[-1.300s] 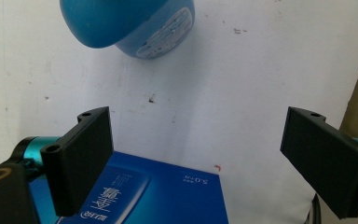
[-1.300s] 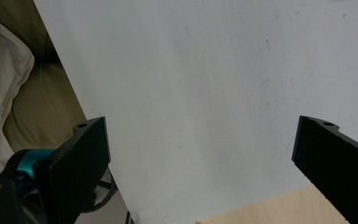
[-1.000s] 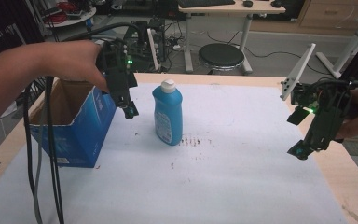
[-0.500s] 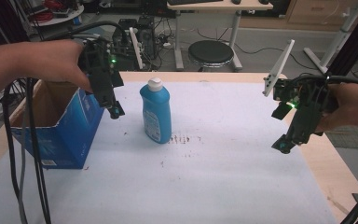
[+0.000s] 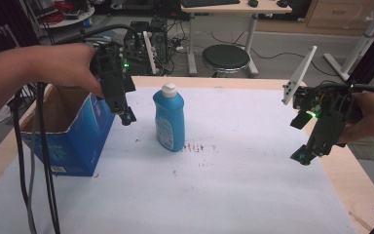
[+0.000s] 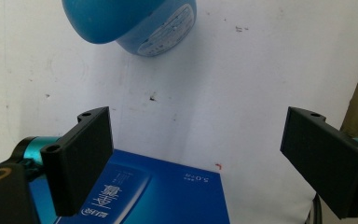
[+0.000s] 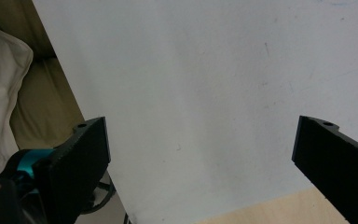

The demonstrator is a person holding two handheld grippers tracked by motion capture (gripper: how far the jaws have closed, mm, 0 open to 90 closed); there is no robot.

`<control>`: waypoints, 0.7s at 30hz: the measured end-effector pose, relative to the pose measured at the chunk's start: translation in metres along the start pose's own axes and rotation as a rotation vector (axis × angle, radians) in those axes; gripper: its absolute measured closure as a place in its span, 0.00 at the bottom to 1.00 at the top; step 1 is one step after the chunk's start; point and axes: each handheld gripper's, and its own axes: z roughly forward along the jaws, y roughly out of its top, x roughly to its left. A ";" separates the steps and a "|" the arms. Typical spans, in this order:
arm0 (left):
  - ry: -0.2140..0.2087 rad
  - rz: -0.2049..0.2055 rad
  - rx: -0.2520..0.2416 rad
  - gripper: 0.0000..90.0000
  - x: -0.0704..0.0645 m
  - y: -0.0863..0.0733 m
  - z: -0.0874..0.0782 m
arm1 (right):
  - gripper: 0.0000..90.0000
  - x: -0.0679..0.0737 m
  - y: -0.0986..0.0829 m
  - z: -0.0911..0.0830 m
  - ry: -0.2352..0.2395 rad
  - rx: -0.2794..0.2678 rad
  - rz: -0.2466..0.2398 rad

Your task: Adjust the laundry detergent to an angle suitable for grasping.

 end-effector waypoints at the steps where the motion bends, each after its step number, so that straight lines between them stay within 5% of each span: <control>1: 0.000 0.002 0.000 0.10 0.000 0.000 0.000 | 0.04 0.000 0.000 0.000 0.000 0.000 0.000; 8: 0.002 0.006 0.006 0.10 0.000 -0.001 0.000 | 0.04 -0.001 0.003 0.003 -0.040 -0.011 0.020; 21: -0.011 0.004 0.018 0.10 0.003 -0.004 0.004 | 0.04 -0.004 0.004 0.019 -0.098 -0.195 0.091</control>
